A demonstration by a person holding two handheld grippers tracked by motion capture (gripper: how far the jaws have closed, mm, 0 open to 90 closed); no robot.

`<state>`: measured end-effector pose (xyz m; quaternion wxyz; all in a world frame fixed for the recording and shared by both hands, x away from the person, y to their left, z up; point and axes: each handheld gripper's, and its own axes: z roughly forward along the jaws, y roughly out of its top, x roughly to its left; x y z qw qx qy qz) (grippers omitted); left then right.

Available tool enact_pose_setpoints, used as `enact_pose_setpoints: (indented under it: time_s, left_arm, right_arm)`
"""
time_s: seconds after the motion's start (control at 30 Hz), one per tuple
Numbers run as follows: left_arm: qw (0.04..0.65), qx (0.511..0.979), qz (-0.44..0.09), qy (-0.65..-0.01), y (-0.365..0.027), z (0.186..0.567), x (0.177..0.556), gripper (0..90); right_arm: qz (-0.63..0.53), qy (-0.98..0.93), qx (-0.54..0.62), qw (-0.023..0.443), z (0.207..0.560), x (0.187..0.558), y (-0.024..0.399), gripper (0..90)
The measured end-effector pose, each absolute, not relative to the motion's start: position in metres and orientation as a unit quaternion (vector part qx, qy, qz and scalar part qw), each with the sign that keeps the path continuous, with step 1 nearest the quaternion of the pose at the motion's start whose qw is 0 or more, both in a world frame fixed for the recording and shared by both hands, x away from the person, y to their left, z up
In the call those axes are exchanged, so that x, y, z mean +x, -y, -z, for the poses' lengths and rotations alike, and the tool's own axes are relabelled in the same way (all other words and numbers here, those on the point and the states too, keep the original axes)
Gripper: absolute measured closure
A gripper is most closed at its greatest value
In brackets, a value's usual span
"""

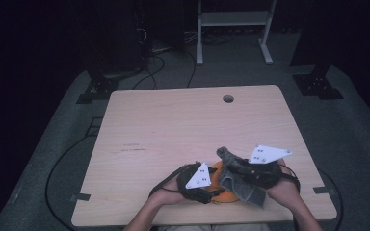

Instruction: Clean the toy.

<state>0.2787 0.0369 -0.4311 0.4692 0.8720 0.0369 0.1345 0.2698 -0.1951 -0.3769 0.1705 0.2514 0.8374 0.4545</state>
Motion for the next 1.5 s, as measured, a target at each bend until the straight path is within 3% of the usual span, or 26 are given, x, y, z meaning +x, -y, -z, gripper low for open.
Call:
enact_pose_setpoints:
  time_s: [0.2,0.33,0.47,0.7,0.77,0.83,0.93,1.13,1.27,1.37,1.5]
  left_arm:
    - [0.483,0.864,-0.113,-0.089,-0.051,0.439,0.293,35.5]
    - [0.474,0.865,-0.124,-0.109,-0.054,0.440,0.298,35.6]
    - [0.474,0.861,-0.128,-0.132,-0.055,0.442,0.302,35.4]
    - [0.514,0.835,-0.161,-0.112,-0.062,0.429,0.298,25.7]
    - [0.520,0.831,-0.175,-0.092,-0.061,0.429,0.295,26.3]
    - [0.498,0.845,-0.179,-0.084,-0.058,0.432,0.294,33.1]
    - [0.496,0.844,-0.176,-0.104,-0.055,0.436,0.297,36.8]
    - [0.477,0.847,-0.190,-0.138,-0.055,0.439,0.301,37.4]
    - [0.482,0.839,-0.192,-0.161,-0.052,0.442,0.304,37.0]
    - [0.490,0.839,-0.179,-0.152,-0.057,0.439,0.305,34.8]
    - [0.523,0.837,-0.103,-0.123,-0.072,0.432,0.309,30.5]
  right_arm:
    - [-0.408,-0.841,0.284,0.215,0.400,0.282,0.203,73.9]
    - [-0.407,-0.832,0.317,0.205,0.407,0.280,0.224,73.8]
    - [-0.458,-0.827,0.281,0.165,0.399,0.262,0.221,73.8]
    - [-0.430,-0.840,0.269,0.195,0.411,0.267,0.203,73.7]
    - [-0.431,-0.838,0.270,0.197,0.411,0.268,0.203,73.7]
    - [-0.431,-0.837,0.269,0.203,0.412,0.271,0.202,73.6]
    - [-0.428,-0.836,0.278,0.203,0.417,0.277,0.208,73.6]
    - [-0.399,-0.827,0.328,0.223,0.422,0.281,0.233,73.5]
    - [-0.448,-0.821,0.290,0.202,0.407,0.265,0.220,73.5]
    - [-0.435,-0.837,0.262,0.203,0.410,0.266,0.200,73.5]
    - [-0.431,-0.835,0.271,0.207,0.417,0.273,0.200,73.5]
